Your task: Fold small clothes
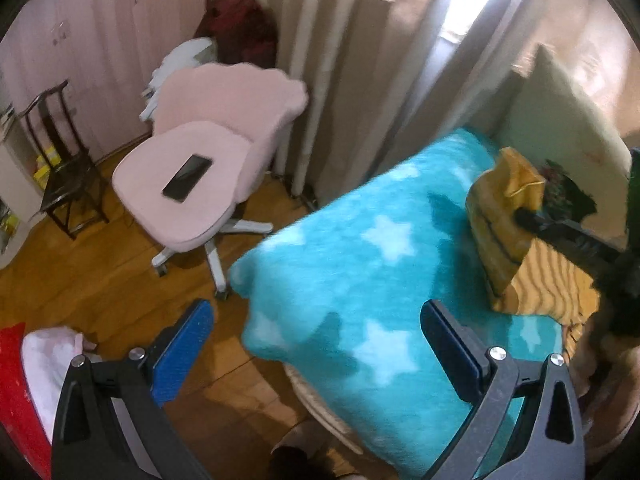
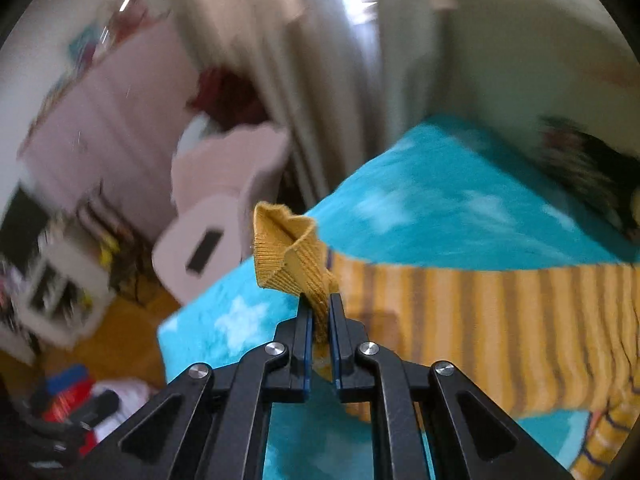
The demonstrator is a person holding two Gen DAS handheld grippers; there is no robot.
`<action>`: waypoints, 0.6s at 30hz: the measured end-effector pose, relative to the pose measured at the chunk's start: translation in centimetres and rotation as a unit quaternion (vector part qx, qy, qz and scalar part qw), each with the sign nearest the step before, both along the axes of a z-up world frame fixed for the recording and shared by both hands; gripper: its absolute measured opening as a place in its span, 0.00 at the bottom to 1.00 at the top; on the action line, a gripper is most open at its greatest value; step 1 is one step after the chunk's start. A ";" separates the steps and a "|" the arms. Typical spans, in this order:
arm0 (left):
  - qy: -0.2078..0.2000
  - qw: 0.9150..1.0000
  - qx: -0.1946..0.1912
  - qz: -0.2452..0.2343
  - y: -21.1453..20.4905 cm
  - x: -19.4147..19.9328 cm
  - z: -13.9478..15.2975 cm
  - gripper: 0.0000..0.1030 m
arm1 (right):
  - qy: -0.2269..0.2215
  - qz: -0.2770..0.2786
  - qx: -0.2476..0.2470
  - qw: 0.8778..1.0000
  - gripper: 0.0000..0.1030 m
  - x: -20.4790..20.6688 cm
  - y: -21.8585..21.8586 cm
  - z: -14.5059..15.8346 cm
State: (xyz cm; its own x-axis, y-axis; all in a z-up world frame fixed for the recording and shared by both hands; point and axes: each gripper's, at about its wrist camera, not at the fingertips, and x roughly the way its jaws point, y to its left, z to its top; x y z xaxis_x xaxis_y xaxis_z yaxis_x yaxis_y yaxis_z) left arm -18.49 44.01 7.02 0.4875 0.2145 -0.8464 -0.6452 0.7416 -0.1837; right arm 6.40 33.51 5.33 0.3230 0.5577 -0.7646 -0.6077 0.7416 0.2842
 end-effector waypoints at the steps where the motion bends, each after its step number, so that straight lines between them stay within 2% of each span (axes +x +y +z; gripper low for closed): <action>1: -0.002 1.000 0.003 -0.005 -0.7 0.3 0.3 1.00 | 0.003 -0.021 0.015 1.000 0.08 0.5 -1.9 0.7; 5: -0.010 0.999 0.006 -0.030 -4.7 1.6 1.3 1.00 | 0.019 -0.104 0.065 0.992 0.08 2.2 -11.0 2.6; 8: -0.010 0.998 0.012 -0.059 -8.6 2.7 1.9 1.00 | 0.027 -0.175 0.087 0.980 0.08 3.0 -19.9 3.1; 11: -0.014 0.995 0.015 -0.093 -12.7 3.7 2.4 1.00 | 0.043 -0.248 0.101 0.963 0.08 3.1 -29.1 2.3; 13: -0.018 0.992 0.016 -0.120 -15.6 4.3 2.4 1.00 | 0.060 -0.305 0.109 0.944 0.08 2.1 -36.0 1.1; 14: -0.018 0.991 0.016 -0.131 -16.8 4.6 2.3 1.00 | 0.064 -0.321 0.109 0.939 0.08 1.8 -38.1 0.6; 16: -0.012 0.987 0.010 -0.158 -19.7 5.3 1.7 1.00 | 0.079 -0.370 0.112 0.919 0.08 0.4 -44.0 -1.2; 18: -0.006 0.984 0.005 -0.180 -22.1 5.7 1.2 1.00 | 0.094 -0.402 0.120 0.903 0.08 -0.7 -47.9 -2.7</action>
State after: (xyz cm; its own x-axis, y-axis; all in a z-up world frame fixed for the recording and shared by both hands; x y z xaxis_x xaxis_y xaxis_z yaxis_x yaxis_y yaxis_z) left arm -12.74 21.94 8.22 0.5427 0.0343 -0.8392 -0.3376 0.9238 -0.1805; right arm 5.75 -14.38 2.66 0.5739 0.3572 -0.7369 0.1754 0.8254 0.5367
